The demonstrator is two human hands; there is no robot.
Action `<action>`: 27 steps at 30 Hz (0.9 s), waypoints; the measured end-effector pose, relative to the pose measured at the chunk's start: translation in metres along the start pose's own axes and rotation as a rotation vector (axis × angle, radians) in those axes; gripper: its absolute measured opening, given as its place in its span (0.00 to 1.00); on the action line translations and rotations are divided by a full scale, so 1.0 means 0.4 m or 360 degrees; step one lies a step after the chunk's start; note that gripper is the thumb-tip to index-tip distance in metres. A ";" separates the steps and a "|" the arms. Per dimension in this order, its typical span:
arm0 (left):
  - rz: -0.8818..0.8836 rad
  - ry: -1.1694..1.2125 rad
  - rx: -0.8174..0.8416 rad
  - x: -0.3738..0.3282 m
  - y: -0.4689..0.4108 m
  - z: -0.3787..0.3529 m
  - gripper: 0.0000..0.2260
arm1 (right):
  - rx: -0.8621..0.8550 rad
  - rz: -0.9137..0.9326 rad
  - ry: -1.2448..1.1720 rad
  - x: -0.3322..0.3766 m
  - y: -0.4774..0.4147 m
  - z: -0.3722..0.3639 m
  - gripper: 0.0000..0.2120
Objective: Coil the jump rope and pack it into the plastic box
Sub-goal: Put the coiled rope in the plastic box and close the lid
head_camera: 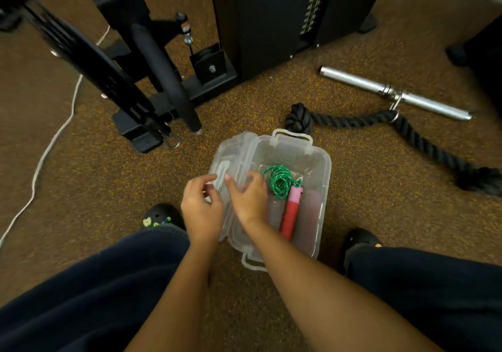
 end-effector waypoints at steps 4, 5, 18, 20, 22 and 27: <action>0.0240 0.0032 -0.0098 0.062 -0.005 0.061 0.10 | 0.0054 -0.0172 0.0216 0.000 0.008 -0.008 0.27; 0.0270 0.0047 -0.0105 0.070 -0.003 0.065 0.10 | 0.0071 -0.0208 0.0263 0.001 0.007 -0.007 0.27; 0.0311 0.0109 -0.0088 0.075 0.006 0.015 0.09 | 0.0246 -0.0305 0.0063 -0.006 0.006 0.013 0.20; 0.0287 0.0095 -0.0080 0.070 0.006 0.007 0.09 | 0.0239 -0.0274 -0.0052 -0.010 0.010 0.036 0.18; 0.0265 0.0057 -0.0066 0.063 0.003 0.001 0.10 | 0.0270 -0.0246 -0.0250 -0.012 0.019 0.068 0.17; 0.0442 -0.0129 0.0081 0.088 0.014 -0.044 0.18 | 0.0390 -0.0313 -0.0721 -0.081 0.031 0.172 0.16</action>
Point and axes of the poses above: each hand's wrist, its own y-axis away from the middle knuckle, its own z-axis out of the back of the hand, x = y × z, the point moved 9 cm from there along -y, towards the middle knuckle, and after that the axes turned 3 degrees about y, right-handed, at the moved point
